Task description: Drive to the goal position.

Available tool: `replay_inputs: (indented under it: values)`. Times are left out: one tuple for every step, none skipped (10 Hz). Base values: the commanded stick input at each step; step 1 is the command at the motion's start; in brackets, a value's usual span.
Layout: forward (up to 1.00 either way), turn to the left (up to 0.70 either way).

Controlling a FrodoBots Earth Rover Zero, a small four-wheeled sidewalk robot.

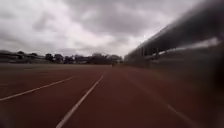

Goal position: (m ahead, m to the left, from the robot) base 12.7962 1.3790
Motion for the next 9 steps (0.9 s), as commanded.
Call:
replay_inputs:
  values:
    - [1.0, -0.01]
    - [1.0, -0.01]
    - [1.0, -0.01]
    - [1.0, -0.01]
    - [1.0, -0.01]
    - [1.0, -0.01]
    - [1.0, -0.01]
    - [1.0, -0.01]
    - [1.0, -0.01]
